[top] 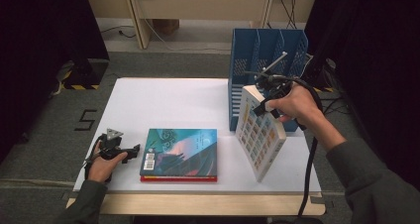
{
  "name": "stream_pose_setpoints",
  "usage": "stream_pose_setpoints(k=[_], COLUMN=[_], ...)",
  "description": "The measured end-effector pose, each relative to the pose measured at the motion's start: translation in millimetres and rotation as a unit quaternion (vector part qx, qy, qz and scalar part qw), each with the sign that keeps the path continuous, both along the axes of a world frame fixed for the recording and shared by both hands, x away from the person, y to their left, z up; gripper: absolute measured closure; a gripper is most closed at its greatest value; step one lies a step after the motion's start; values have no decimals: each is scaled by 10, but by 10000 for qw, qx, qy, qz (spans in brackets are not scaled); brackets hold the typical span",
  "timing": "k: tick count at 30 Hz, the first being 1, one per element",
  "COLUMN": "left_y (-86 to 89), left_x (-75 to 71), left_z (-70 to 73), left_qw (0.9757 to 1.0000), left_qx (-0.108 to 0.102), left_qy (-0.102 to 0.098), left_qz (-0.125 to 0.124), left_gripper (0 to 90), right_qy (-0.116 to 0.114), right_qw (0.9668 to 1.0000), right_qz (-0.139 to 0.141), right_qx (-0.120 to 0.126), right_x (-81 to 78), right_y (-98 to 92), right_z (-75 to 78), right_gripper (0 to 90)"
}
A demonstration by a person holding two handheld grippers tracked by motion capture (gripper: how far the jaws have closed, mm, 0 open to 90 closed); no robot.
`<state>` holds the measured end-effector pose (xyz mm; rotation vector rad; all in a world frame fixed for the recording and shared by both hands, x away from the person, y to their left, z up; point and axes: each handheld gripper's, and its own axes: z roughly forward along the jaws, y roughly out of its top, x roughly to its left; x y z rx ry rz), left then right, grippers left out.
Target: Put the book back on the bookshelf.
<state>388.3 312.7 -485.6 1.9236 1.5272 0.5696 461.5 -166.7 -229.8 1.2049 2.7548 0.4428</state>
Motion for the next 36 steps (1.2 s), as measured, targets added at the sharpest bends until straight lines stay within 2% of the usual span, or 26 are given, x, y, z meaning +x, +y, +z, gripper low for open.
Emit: stream_pose_setpoints(k=[1, 2, 5, 7, 8, 10, 14, 16, 19, 23, 24, 32, 36], left_y=[0, 0, 1, 1, 2, 1, 1, 0, 1, 0, 1, 0, -1], left_x=[0, 0, 0, 0, 1, 2, 1, 0, 1, 0, 0, 0, -1], left_z=[0, 0, 0, 0, 0, -1, -2, 0, 0, 0, 0, 0, 0], left_qw=[10000, 10000, 10000, 10000, 10000, 10000, 10000, 10000, 10000, 10000, 10000, 10000, 10000], left_qx=[1, -2, -3, -5, -5, -8, -7, -3, -5, 2, -4, 0, 1], left_qy=[0, 1, 1, 1, 4, -2, -6, 1, 2, -1, 1, -1, -3], left_qz=[0, 0, 0, -1, -3, -3, -1, 2, 0, 0, 0, 1, 3], left_gripper=[99, 99, 99, 99, 98, 98, 98, 98, 98, 99, 98, 98, 99], right_qy=[0, -56, -140, -242, -215, -206, -216, -204, -140, -43, 51, 208, 310], right_qw=[10000, 9997, 9995, 9987, 9982, 9970, 9962, 9954, 9954, 9965, 9973, 9984, 9983], right_qz=[0, 205, 282, 434, 559, 728, 827, 897, 902, 740, 670, 303, 318], right_qx=[0, -77, -56, -67, 73, 177, 183, 260, 307, 375, 301, 419, 376], right_x=[0, -16, -34, -61, -94, -137, -182, -186, -173, -98, -81, -82, -60], right_y=[0, 10, 9, -3, -29, -35, -21, -8, 4, 81, 121, 79, 70], right_z=[0, 10, 11, 9, 26, 48, 65, 55, 49, -6, 3, -34, -80], right_gripper=[703, 729, 735, 736, 737, 737, 738, 737, 735, 724, 717, 697, 691])
